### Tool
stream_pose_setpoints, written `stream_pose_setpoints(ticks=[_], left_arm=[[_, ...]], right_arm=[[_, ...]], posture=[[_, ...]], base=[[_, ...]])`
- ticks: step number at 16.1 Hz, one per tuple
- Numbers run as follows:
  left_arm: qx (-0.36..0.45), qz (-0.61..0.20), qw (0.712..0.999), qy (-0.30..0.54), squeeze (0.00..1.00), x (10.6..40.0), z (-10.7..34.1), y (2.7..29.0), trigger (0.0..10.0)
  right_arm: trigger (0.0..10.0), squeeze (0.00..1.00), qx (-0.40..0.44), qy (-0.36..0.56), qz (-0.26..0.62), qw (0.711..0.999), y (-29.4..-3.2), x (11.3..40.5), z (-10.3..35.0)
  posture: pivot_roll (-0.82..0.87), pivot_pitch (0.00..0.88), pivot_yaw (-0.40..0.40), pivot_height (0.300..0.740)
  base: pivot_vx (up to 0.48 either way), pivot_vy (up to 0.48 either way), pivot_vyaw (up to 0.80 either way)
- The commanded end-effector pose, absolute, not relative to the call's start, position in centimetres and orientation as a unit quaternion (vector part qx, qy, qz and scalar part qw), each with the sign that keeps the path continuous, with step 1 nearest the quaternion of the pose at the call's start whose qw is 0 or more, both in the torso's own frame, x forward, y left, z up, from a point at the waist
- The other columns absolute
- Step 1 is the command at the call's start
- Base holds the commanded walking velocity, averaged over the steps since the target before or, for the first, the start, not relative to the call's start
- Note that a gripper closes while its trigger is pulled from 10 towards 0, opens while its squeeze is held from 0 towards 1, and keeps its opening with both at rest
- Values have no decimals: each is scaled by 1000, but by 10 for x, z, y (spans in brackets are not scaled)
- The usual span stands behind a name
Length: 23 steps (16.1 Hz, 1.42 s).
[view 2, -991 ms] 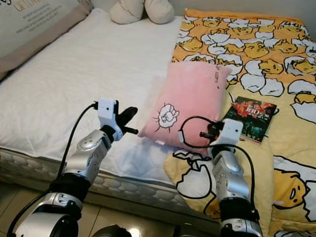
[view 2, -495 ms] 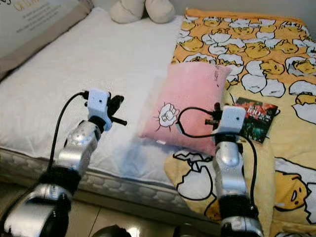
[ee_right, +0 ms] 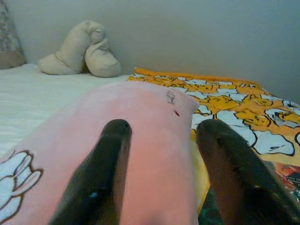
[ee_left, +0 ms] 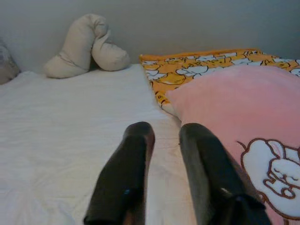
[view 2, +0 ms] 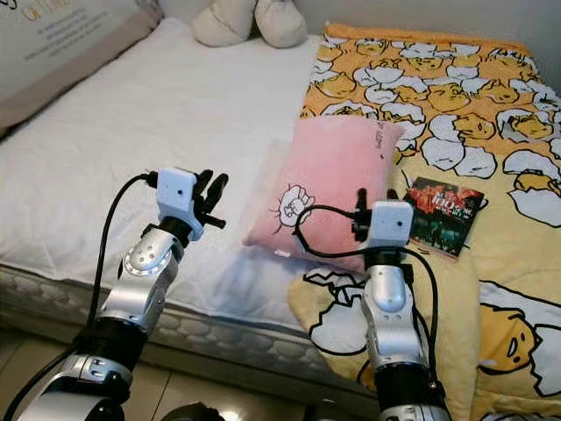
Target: Clean up the room
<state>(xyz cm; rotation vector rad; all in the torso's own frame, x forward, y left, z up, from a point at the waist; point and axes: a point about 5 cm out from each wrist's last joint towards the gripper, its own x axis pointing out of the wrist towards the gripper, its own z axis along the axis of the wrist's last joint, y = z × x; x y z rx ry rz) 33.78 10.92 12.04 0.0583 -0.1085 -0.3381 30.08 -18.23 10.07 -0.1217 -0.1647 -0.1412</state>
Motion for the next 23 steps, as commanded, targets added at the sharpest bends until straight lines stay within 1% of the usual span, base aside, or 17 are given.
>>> stream_pose_setpoints(ticks=[1, 3, 5, 7, 9, 17, 19, 20, 21, 22, 23], left_arm=[[39, -174, 982, -57, 1000, 340, 125, 106, 10000], [25, -172, 984, -45, 1000, 340, 122, 105, 10000], [-5, -147, 989, -9, 1000, 342, 110, 113, 10000], [-6, -139, 990, 4, 1000, 340, 104, 117, 10000], [9, -141, 990, 15, 1000, 335, 96, 118, 10000], [26, -151, 988, 11, 1000, 335, 96, 115, 10000], [3, -133, 991, 2, 1000, 337, 100, 118, 10000], [-44, -96, 994, 0, 1000, 340, 103, 128, 10000], [-40, -89, 995, -2, 1000, 340, 103, 131, 10000], [-42, -72, 996, 1, 1000, 340, 103, 137, 10000], [-75, -50, 996, 10, 1000, 339, 101, 144, 10000]], right_arm=[[10000, 1000, -62, -85, -72, 992, -183, 302, 103], [10000, 1000, -59, -88, -73, 992, -183, 305, 105], [10000, 1000, -51, -93, -68, 992, -182, 309, 109], [10000, 1000, -42, -87, -66, 993, -182, 311, 109], [10000, 1000, -24, -67, -62, 996, -181, 313, 102], [10000, 1000, -12, -43, -44, 998, -175, 312, 90], [10000, 1000, -11, -46, -43, 998, -174, 312, 91], [10000, 1000, 7, -44, -54, 998, -177, 312, 91], [10000, 1000, 16, -42, -58, 997, -179, 313, 90], [10000, 1000, 42, -33, -64, 996, -181, 313, 88], [10000, 1000, 59, -28, -65, 996, -182, 312, 86]], posture=[[-82, 0, 31, 716], [-85, 0, 34, 716], [-86, 0, 32, 716], [-84, 0, 32, 716], [-72, 0, 27, 716], [-66, 0, 19, 716], [-71, 0, 19, 716], [-74, 0, 21, 716], [-74, 0, 21, 716], [-75, 0, 22, 716], [-78, 0, 23, 716]], base=[[0, 0, 0], [0, 0, 0], [0, 0, 0], [0, 0, 0], [0, 0, 0], [0, 0, 0], [0, 0, 0], [0, 0, 0], [0, 0, 0], [0, 0, 0], [0, 0, 0]])
